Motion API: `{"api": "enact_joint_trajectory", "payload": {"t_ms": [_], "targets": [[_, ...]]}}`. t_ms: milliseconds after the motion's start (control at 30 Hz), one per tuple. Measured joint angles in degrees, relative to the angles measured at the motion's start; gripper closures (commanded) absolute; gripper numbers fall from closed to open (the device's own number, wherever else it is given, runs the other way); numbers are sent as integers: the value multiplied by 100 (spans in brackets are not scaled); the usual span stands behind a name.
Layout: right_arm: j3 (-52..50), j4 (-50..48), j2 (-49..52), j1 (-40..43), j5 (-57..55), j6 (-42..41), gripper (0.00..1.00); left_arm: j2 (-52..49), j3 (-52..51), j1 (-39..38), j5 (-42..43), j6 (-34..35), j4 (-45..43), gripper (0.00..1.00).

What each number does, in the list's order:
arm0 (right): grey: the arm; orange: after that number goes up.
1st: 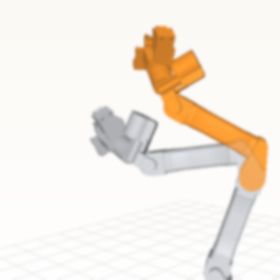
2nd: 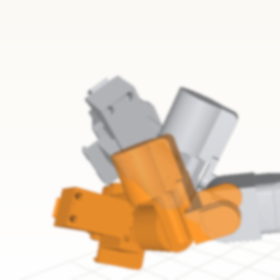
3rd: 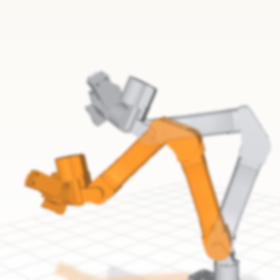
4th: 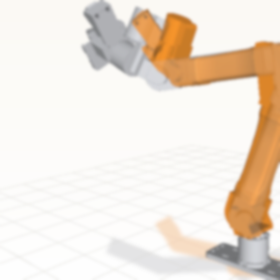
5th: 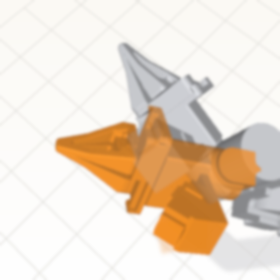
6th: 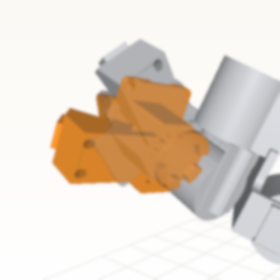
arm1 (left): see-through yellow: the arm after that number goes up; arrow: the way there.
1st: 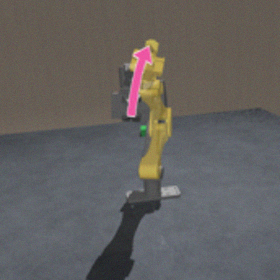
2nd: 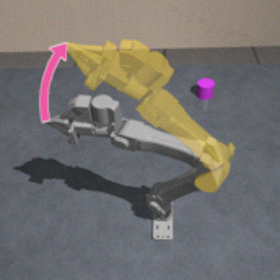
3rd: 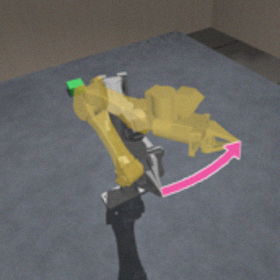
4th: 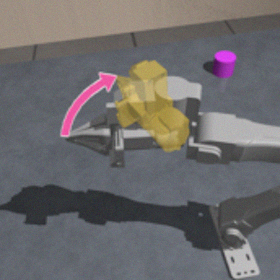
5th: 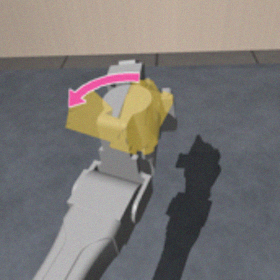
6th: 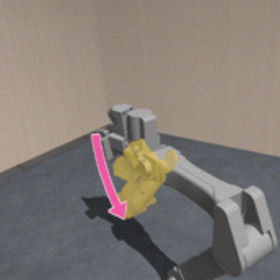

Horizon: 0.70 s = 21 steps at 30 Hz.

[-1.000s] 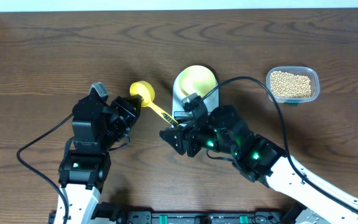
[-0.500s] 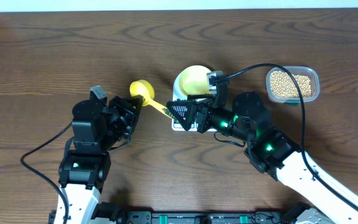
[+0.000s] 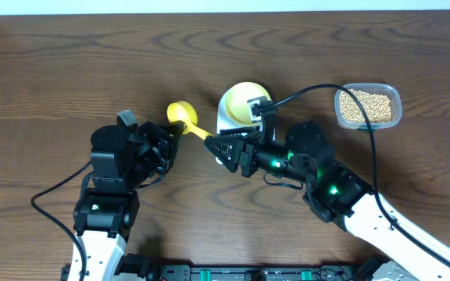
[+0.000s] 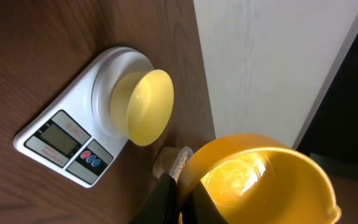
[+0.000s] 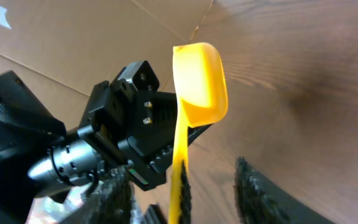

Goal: Scoop item into bowl and weigh 50g on scale

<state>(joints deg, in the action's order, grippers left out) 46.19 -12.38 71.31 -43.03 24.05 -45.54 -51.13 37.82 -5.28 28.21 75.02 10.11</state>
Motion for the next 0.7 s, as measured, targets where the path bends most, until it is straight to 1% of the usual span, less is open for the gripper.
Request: {"api": "enact_joint_trajectory", "payload": {"t_ms": [67, 233, 300, 367, 467, 533, 700], "targets": [[0, -48, 0, -11, 0, 4, 61, 0, 0, 0, 22, 2, 0, 93], [0, -186, 0, -13, 28, 13, 60, 0, 0, 0, 151, 2, 0, 93], [0, -186, 0, -13, 39, 13, 64, 0, 0, 0, 190, 2, 0, 93], [0, -186, 0, -13, 61, 15, 70, 0, 0, 0, 199, 2, 0, 93], [0, -188, 0, -13, 107, 20, 76, 0, 0, 0, 216, 4, -2, 93], [0, -188, 0, -13, 131, 37, 82, 0, 0, 0, 219, 4, 0, 93], [0, -188, 0, -13, 170, 50, 85, 0, 0, 0, 256, 4, 0, 93]]}}
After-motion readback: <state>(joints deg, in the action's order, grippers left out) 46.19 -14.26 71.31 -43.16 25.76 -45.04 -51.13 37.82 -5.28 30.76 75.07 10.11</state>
